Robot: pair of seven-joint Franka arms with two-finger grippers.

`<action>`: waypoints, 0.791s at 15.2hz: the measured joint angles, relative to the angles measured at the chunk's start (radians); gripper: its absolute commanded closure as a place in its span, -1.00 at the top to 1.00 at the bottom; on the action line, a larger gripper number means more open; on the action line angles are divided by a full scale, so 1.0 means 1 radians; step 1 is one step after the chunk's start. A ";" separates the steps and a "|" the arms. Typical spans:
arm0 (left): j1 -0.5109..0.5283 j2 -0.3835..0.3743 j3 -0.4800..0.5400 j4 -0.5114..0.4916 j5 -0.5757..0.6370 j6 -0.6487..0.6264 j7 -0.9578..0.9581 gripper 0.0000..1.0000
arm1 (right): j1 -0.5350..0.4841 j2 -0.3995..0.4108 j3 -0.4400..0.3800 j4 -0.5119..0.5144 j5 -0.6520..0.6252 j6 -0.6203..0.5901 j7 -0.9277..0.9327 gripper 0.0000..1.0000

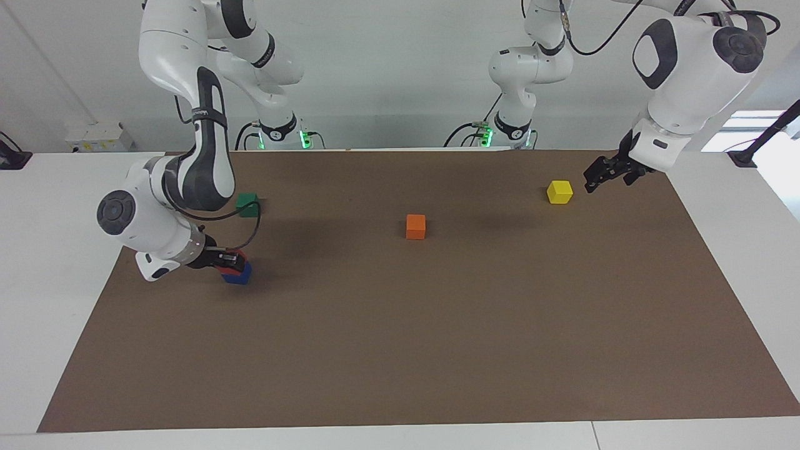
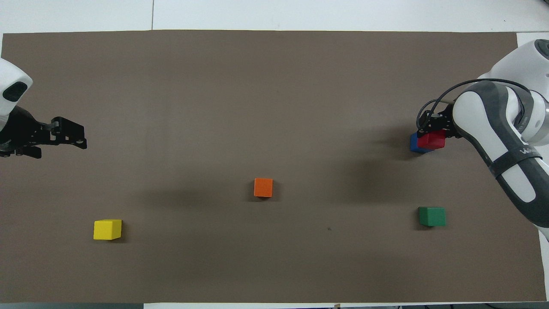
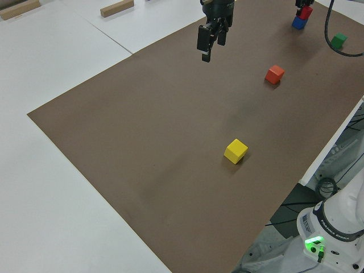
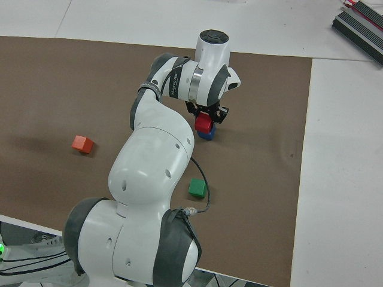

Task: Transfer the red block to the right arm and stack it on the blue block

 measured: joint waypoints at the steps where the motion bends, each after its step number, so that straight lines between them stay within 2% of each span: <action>1: 0.000 -0.003 0.000 0.000 0.000 0.000 0.000 1.00 | 0.000 0.000 0.000 0.000 0.000 0.000 0.000 0.43; 4: 0.000 -0.005 0.000 0.000 0.000 0.008 0.000 1.00 | 0.000 0.000 0.000 -0.007 0.000 0.004 0.000 0.92; 12: 0.000 -0.005 -0.002 0.000 -0.001 0.047 0.001 1.00 | 0.004 -0.027 0.002 0.009 0.000 0.008 0.000 0.97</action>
